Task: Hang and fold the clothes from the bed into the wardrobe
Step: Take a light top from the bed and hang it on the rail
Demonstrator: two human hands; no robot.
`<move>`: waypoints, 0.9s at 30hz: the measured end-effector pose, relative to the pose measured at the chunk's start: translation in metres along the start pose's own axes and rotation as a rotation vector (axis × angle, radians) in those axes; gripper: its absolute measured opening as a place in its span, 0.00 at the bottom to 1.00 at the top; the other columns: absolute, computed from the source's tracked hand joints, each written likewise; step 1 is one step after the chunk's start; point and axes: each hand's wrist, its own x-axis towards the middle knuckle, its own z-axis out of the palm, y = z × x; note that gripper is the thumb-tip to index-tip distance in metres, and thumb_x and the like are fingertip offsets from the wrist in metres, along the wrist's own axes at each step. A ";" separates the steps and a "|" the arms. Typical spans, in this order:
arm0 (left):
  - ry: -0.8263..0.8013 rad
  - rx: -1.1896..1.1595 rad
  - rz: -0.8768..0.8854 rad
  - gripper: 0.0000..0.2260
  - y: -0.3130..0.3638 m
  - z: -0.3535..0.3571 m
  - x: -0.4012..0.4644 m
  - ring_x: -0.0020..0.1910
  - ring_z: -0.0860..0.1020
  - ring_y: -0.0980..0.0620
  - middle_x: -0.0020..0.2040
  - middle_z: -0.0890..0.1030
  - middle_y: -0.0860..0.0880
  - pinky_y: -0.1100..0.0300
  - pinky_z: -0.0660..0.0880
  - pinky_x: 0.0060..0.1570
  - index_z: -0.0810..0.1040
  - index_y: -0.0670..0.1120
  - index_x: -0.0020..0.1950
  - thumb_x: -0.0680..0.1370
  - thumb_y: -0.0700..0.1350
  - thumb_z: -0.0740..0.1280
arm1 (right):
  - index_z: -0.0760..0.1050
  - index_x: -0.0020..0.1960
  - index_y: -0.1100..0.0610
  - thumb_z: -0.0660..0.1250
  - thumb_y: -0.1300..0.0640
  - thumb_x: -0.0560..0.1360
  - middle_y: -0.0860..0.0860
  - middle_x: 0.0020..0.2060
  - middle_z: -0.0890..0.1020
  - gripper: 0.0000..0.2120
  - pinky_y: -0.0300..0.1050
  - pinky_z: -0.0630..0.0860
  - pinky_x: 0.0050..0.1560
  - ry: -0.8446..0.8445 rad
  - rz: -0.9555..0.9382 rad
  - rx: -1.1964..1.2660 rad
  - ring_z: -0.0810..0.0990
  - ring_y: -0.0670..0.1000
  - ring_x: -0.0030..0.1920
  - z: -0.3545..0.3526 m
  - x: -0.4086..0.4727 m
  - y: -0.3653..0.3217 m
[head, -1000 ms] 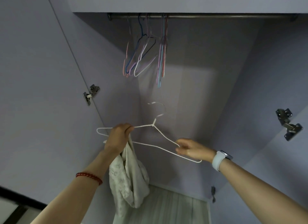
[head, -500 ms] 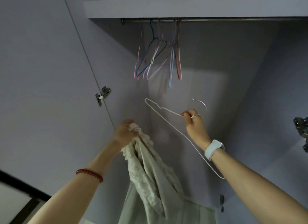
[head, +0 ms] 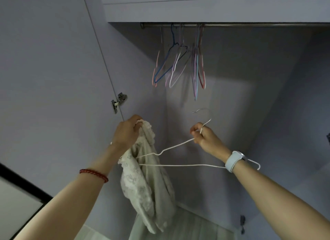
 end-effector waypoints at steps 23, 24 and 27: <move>0.033 0.330 0.646 0.25 -0.011 -0.032 -0.021 0.34 0.80 0.46 0.40 0.82 0.46 0.61 0.72 0.30 0.80 0.41 0.48 0.56 0.21 0.64 | 0.74 0.50 0.54 0.54 0.74 0.75 0.52 0.44 0.80 0.19 0.43 0.75 0.48 -0.521 0.137 0.541 0.79 0.50 0.43 0.019 0.015 -0.040; 0.058 0.335 0.664 0.25 -0.011 -0.032 -0.022 0.34 0.80 0.46 0.40 0.82 0.46 0.64 0.69 0.32 0.80 0.41 0.48 0.56 0.22 0.63 | 0.74 0.48 0.52 0.56 0.72 0.76 0.50 0.43 0.80 0.17 0.43 0.74 0.48 -0.540 0.116 0.388 0.78 0.49 0.43 0.021 0.017 -0.038; 0.144 0.323 0.740 0.22 -0.013 -0.025 -0.027 0.37 0.79 0.45 0.40 0.81 0.46 0.62 0.68 0.38 0.77 0.43 0.49 0.62 0.26 0.57 | 0.75 0.49 0.61 0.66 0.58 0.75 0.52 0.39 0.77 0.06 0.46 0.72 0.44 -0.611 -0.068 -0.127 0.74 0.48 0.40 0.039 0.022 -0.048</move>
